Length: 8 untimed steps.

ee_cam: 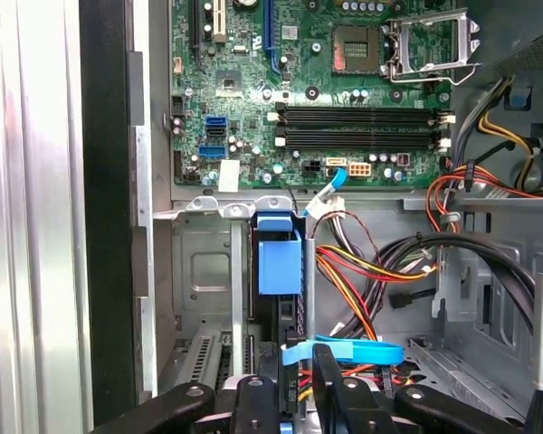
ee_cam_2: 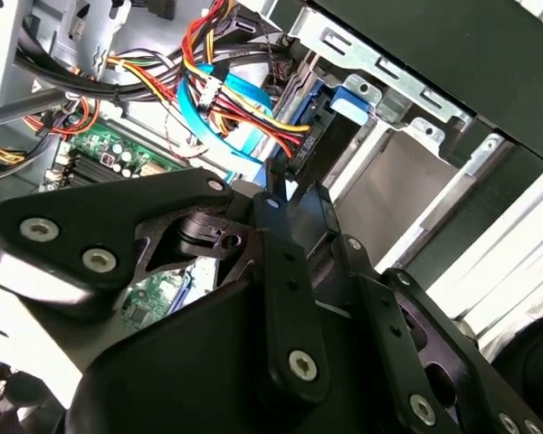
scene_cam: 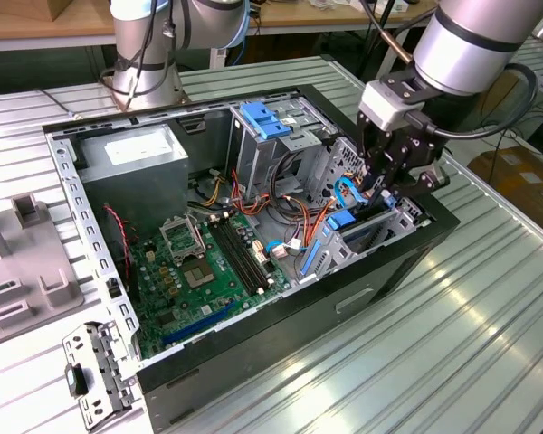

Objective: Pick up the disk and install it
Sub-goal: 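Insert the second disk wire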

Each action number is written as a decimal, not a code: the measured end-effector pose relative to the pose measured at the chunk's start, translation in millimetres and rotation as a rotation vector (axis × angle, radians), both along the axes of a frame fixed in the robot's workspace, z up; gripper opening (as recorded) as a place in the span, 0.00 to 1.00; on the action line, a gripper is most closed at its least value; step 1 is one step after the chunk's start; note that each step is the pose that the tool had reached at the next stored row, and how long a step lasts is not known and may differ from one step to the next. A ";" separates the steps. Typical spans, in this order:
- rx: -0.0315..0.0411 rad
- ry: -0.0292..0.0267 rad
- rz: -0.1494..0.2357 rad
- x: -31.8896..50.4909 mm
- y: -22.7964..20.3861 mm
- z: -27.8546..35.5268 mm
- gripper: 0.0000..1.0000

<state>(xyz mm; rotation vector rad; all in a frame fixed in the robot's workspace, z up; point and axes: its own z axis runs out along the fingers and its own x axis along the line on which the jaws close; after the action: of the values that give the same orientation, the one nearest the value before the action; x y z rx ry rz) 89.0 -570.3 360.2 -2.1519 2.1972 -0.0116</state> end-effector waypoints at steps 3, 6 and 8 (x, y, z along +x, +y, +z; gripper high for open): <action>0.0057 0.0000 0.000 0.0 0.1 0.3 0.30; 0.0148 0.0003 0.000 0.0 0.1 -0.7 0.22; 0.0183 0.0011 0.000 0.0 0.1 -2.3 0.15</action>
<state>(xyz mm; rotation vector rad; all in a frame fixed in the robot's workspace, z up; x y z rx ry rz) 89.0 -570.2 357.9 -2.1430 2.1892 0.0097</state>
